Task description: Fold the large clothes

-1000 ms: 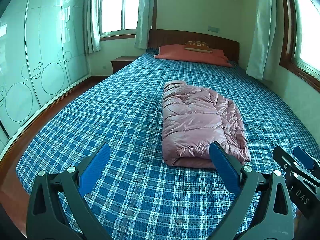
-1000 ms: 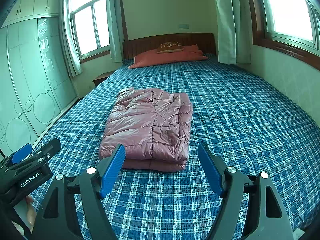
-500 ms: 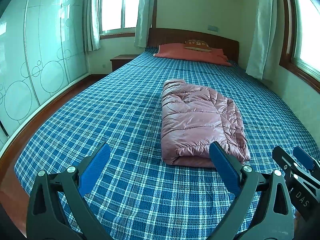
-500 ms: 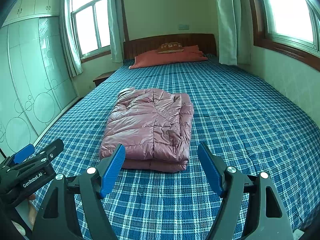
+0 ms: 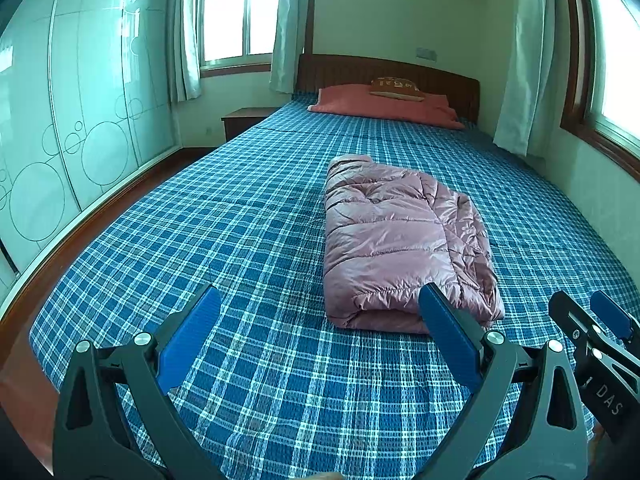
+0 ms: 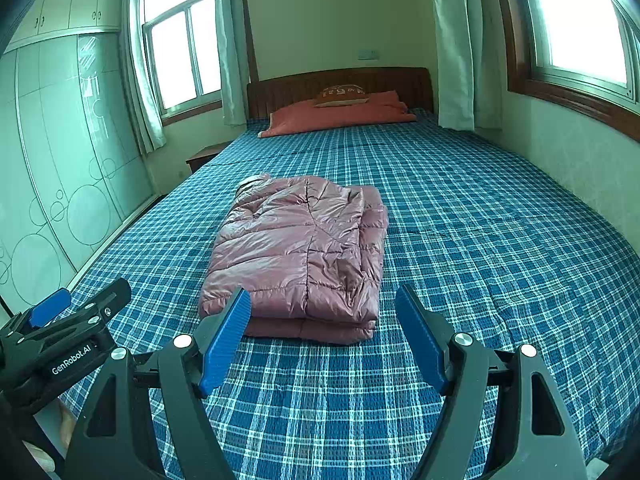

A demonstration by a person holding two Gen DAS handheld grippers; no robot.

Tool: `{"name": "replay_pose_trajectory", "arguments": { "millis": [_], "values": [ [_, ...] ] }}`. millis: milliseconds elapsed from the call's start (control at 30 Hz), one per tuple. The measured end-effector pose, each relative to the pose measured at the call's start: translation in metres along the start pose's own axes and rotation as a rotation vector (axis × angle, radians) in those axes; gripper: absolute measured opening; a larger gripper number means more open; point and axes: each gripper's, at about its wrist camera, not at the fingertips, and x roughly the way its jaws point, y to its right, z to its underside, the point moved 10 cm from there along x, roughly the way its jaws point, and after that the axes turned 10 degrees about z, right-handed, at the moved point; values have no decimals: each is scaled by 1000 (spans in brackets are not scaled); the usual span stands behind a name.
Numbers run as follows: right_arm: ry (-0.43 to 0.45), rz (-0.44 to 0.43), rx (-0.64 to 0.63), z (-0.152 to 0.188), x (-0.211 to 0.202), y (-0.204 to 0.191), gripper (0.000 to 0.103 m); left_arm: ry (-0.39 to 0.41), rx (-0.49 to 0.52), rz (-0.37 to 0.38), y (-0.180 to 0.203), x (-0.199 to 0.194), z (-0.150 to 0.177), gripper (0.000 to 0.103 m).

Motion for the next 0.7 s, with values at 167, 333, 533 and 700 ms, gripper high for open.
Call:
{"name": "replay_pose_trajectory", "arguments": {
  "millis": [167,333,533,700],
  "values": [
    [-3,0,-2,1,2,-1,74,0,2,4,-1,2,0,99],
    [-3,2,-3,1,4,-2,74,2,15,23,2,6,-4,101],
    [-10,2,-8,3,8,-2,74,-5,6,35,2,13,-5,101],
    [-22,5,-11,7,14,-2,74,-11,7,41,1,19,-4,101]
  ]
}}
